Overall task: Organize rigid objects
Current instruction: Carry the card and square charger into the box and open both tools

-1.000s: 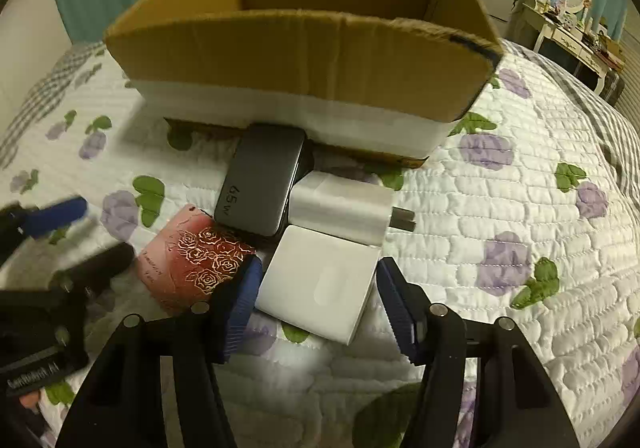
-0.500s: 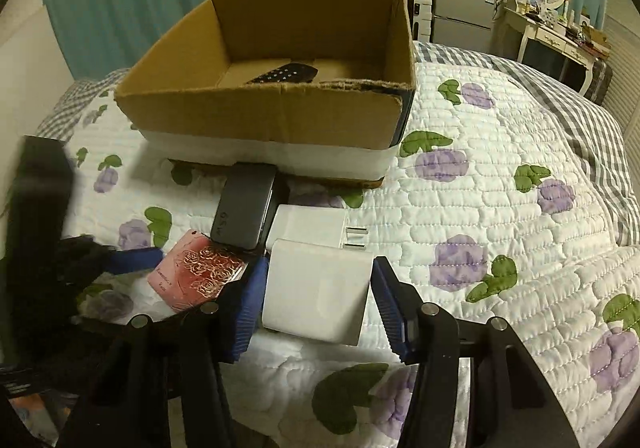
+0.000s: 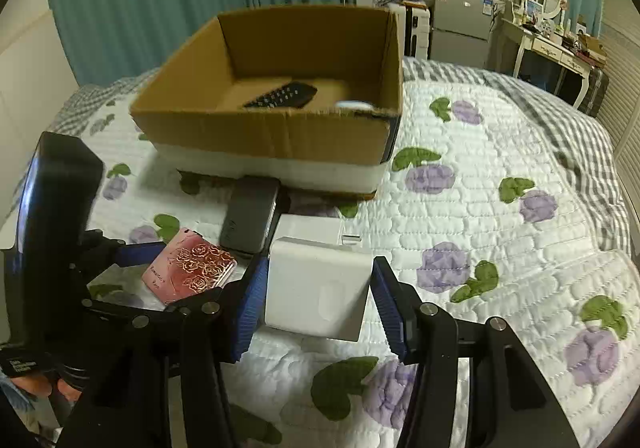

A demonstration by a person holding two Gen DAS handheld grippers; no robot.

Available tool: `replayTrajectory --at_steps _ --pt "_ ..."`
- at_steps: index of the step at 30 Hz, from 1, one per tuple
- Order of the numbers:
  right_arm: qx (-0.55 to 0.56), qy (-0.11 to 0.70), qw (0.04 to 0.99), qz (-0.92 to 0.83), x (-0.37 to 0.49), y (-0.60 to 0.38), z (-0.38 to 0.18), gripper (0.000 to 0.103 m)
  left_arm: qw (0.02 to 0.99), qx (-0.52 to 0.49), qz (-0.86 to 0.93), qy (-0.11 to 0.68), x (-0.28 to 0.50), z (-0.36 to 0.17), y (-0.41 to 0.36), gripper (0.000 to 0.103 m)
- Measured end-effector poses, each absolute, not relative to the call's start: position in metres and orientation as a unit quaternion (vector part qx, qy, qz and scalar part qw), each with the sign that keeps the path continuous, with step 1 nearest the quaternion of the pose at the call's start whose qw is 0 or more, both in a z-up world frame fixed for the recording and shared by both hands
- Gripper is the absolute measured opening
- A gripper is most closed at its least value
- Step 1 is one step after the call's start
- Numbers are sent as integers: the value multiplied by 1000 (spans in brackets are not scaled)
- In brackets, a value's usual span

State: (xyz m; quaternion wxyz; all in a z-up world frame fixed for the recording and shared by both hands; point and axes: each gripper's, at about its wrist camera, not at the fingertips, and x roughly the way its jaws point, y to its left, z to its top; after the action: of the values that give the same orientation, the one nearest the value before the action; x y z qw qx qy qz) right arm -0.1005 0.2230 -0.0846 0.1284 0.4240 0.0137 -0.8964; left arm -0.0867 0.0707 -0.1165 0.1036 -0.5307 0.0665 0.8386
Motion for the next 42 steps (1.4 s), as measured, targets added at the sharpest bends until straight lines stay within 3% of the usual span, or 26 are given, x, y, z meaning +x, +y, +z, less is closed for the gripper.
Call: replayTrajectory --at_steps 10,20,25,32,42 --pt "356 19 128 -925 -85 227 -9 52 94 -427 899 38 -63 -8 45 72" --pt "274 31 146 -950 -134 218 69 52 84 -335 938 39 -117 70 39 72" --pt "272 35 143 -951 -196 215 67 52 86 -343 933 57 -170 52 50 72" --pt "307 53 140 -940 -264 216 20 52 84 -389 915 70 -229 -7 67 72" --pt "333 47 146 -930 -287 229 -6 52 69 -389 915 77 -241 -37 78 74"
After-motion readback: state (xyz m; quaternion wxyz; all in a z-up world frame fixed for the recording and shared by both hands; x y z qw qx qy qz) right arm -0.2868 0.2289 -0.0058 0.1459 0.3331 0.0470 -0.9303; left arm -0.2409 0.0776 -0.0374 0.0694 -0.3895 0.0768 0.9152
